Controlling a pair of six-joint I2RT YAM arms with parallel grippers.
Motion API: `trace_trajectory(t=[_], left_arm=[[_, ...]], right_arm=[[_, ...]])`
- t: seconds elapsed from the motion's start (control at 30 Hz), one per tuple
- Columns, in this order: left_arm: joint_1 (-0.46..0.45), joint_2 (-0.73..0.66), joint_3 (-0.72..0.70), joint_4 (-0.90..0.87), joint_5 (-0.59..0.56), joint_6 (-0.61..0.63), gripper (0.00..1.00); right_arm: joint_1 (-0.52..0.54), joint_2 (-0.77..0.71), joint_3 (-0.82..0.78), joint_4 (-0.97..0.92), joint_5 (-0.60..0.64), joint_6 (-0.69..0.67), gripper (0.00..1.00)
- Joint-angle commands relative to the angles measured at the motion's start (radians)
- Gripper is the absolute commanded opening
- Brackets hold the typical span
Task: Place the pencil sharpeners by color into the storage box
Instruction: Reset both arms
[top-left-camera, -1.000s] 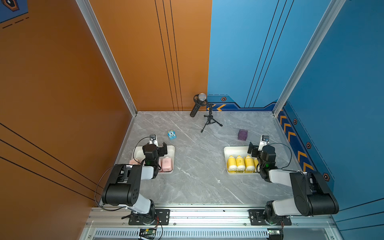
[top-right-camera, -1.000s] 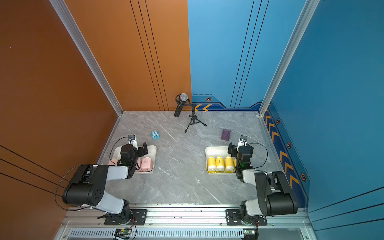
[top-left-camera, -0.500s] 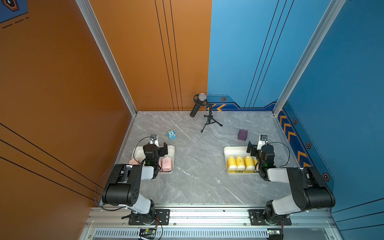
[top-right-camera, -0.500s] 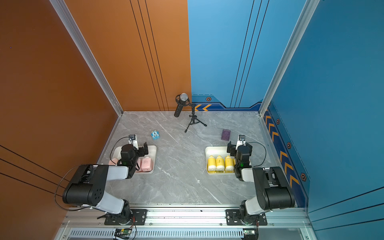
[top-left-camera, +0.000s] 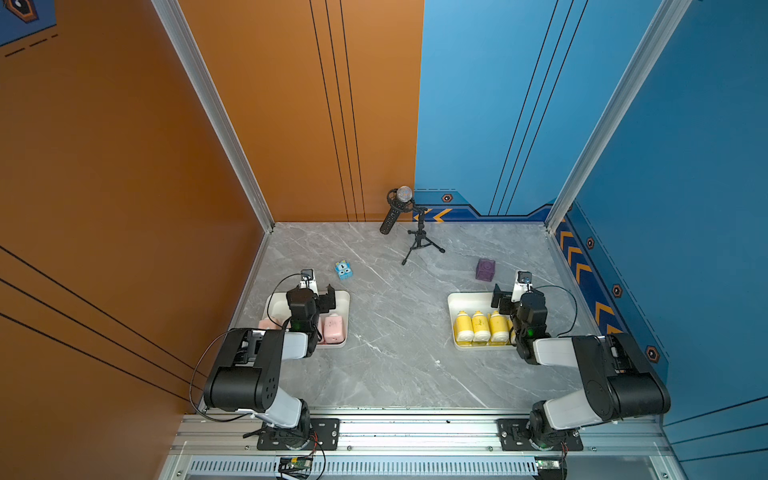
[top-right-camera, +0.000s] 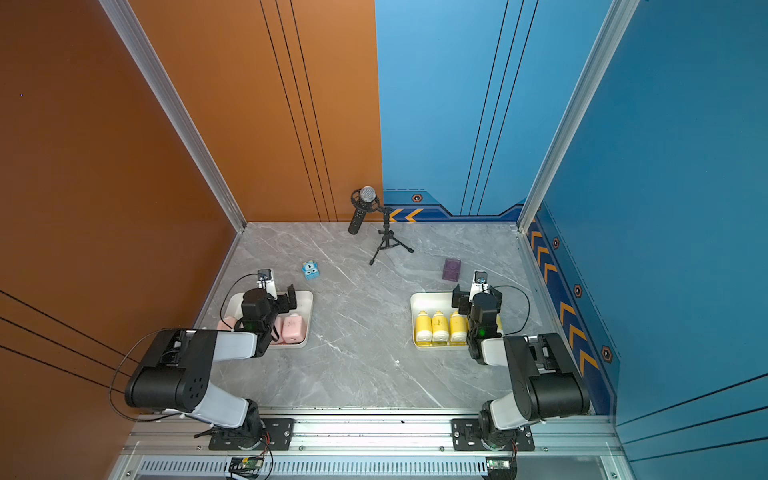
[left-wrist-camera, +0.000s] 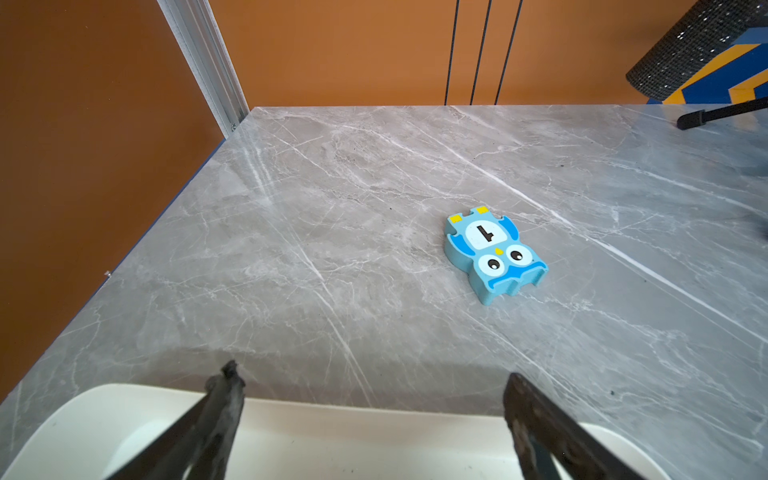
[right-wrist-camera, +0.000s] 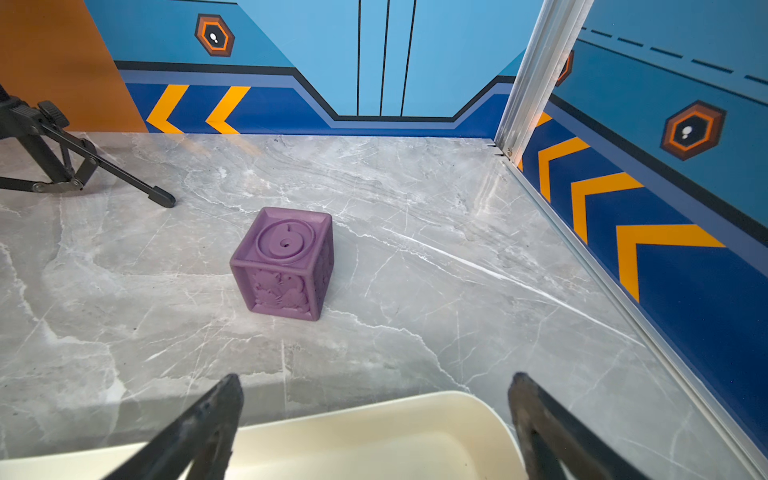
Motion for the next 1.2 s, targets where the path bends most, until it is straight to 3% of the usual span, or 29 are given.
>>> trace_trajectory(t=[0.0,0.43,1.17], left_arm=[[-0.007,0.015,0.002,0.01,0.018,0.017,0.98],[-0.006,0.015,0.001,0.01,0.018,0.016,0.98],[-0.008,0.015,0.001,0.01,0.014,0.018,0.98]], right_arm=[[0.003,0.005,-0.007,0.0,0.015,-0.006,1.0],[-0.078,0.023,0.056,-0.108,-0.132,0.042,1.0],[-0.08,0.023,0.059,-0.111,-0.133,0.044,1.0]])
